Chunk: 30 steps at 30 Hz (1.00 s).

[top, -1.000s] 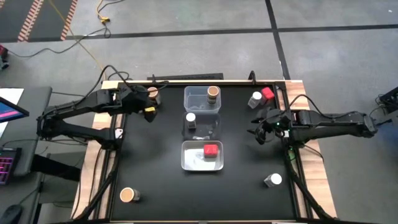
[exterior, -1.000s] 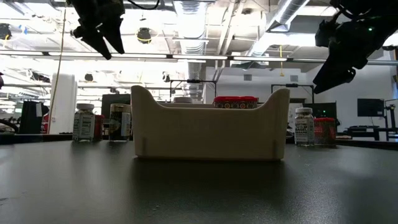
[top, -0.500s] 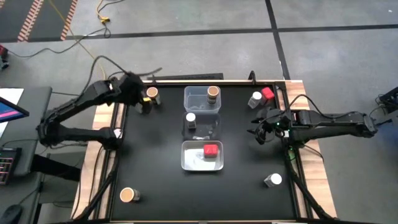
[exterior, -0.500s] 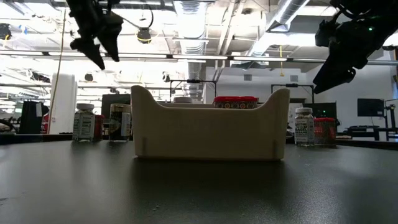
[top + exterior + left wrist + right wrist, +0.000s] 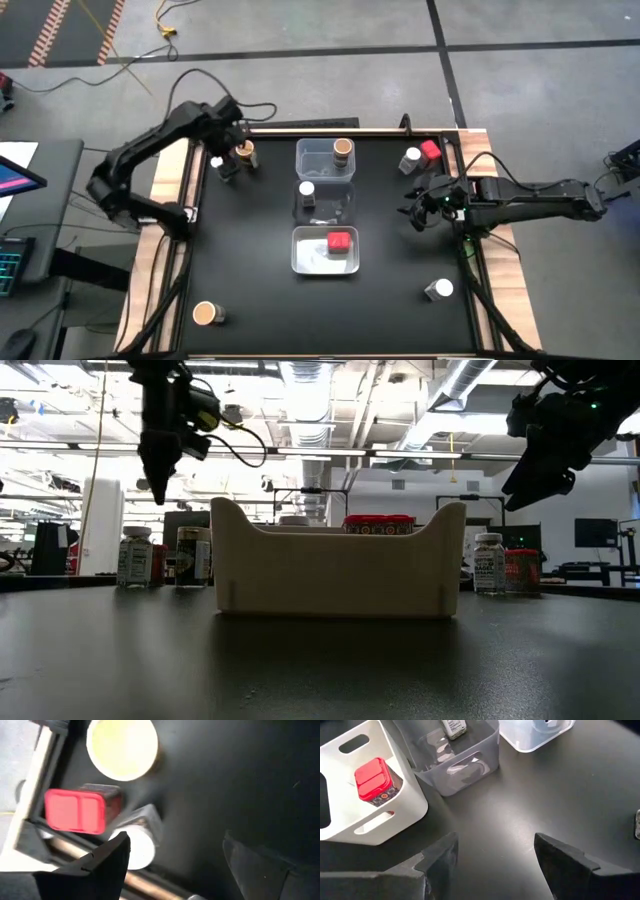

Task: Sort spices by type
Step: Put the top left white seasoning bottle into the black transparent bin aligned with the other white seasoning bottle

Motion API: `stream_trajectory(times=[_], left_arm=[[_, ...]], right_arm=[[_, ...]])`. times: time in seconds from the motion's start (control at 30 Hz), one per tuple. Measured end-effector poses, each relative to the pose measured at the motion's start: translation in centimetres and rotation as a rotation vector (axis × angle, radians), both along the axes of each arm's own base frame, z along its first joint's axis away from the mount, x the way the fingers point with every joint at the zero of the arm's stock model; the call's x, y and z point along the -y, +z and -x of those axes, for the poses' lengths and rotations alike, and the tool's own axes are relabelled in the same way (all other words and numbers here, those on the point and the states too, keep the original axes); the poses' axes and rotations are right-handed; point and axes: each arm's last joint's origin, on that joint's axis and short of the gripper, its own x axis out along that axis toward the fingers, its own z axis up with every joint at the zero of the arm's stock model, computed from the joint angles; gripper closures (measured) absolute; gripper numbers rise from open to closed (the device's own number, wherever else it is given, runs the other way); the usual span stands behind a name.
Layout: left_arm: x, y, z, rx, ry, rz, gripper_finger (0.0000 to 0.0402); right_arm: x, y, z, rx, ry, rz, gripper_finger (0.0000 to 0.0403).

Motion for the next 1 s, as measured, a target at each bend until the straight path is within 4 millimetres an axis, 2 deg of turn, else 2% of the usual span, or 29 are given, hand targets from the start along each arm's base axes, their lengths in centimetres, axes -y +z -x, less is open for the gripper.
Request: stream_trajectory(times=[0.17, 0.33, 0.43, 0.6, 0.83, 1.0], left_arm=[[-1.0, -0.3, -1.7, -0.17, -0.19, -0.018, 0.01], [-0.8, -2.1, -2.8, -0.354, -0.417, 0.085, 0.01], [-0.5, -2.9, -3.5, -0.441, -0.49, 0.131, 0.01], [-0.5, -3.0, -3.7, -0.458, -0.552, 0.114, 0.01], [-0.3, -2.9, -3.4, -0.527, -0.795, 0.17, 0.01], [-0.4, -3.0, -3.3, -0.496, -0.82, 0.184, 0.01]], right_arm=[[0.0, 0.0, 0.0, 0.001, -0.002, -0.002, 0.0117], [0.0, 0.0, 0.0, 0.0, -0.002, -0.003, 0.0117], [0.0, 0.0, 0.0, 0.0, -0.003, -0.003, 0.0117], [0.0, 0.0, 0.0, 0.0, -0.003, -0.003, 0.0117], [0.0, 0.0, 0.0, 0.0, -0.003, -0.003, 0.0117], [0.0, 0.0, 0.0, -0.001, -0.003, -0.003, 0.0117]])
